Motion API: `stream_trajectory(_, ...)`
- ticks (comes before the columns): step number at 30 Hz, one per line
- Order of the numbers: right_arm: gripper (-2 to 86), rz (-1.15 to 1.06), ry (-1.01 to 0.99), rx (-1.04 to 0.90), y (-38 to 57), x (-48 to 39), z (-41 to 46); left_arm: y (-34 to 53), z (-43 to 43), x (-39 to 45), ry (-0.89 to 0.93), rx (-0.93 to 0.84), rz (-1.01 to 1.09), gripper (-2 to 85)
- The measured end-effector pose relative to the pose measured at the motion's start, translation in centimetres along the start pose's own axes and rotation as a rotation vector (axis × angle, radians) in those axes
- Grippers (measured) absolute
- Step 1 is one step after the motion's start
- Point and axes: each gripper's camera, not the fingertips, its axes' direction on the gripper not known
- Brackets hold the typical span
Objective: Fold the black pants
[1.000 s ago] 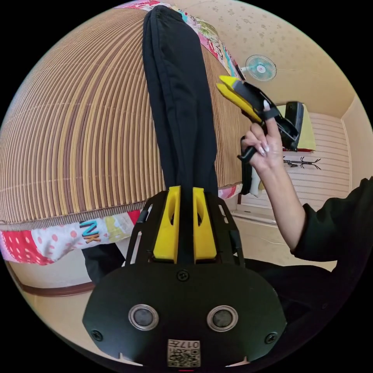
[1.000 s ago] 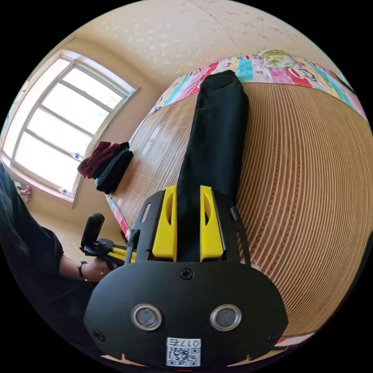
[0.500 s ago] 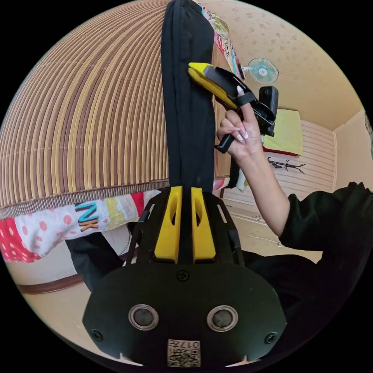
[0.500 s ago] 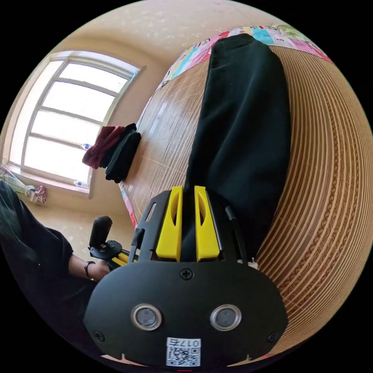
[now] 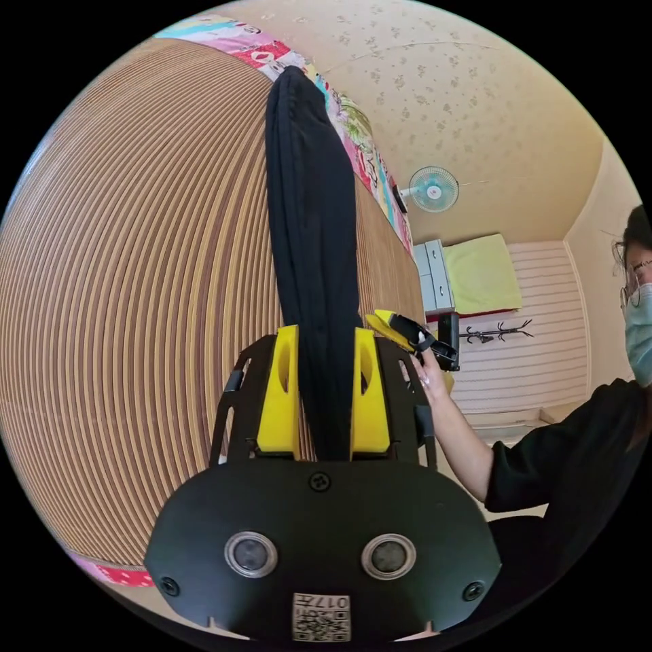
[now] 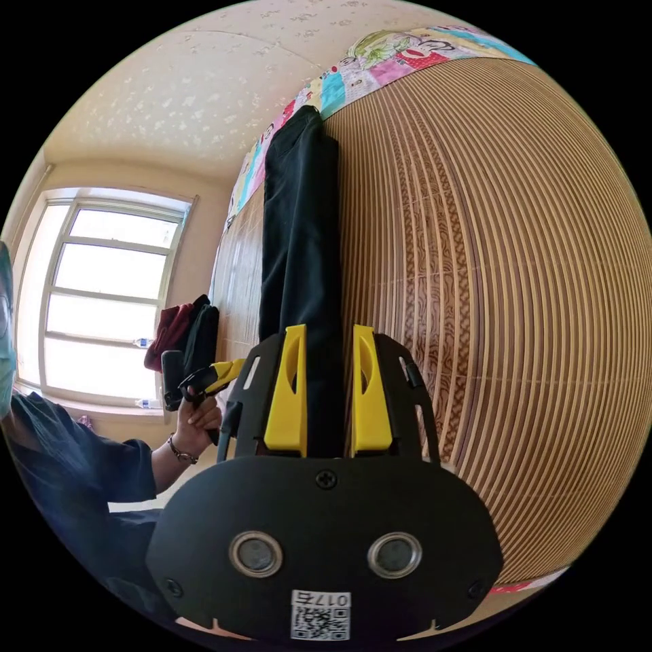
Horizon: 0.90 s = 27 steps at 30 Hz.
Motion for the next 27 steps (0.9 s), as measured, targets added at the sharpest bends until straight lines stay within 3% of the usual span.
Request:
stream_trajectory(10,12.3,0.008,-0.037,-0.068,-2.7,-0.9,2.2,-3.6,2.8,0.4,-0.106,0.066,-0.141,13.9)
stream_trajectory(15,11.9,-0.018,-0.034,-0.103,-4.1,-1.5,1.8,-3.7,4.4,1.7,-0.181,0.039,-0.138,7.0)
stream_trajectory(19,11.5,-0.011,-0.045,-0.119,-4.9,-1.9,1.2,-3.2,3.1,2.3,-0.073,0.098,-0.067,5.2)
stream_trajectory(23,10.7,0.014,-0.068,-0.124,-5.4,-1.4,0.5,-2.5,2.6,0.2,-0.021,0.107,-0.218,5.4)
stream_trajectory(27,11.4,0.078,-0.185,-0.173,-6.3,0.1,-0.2,-3.4,2.3,1.4,-0.009,0.074,-0.167,9.5)
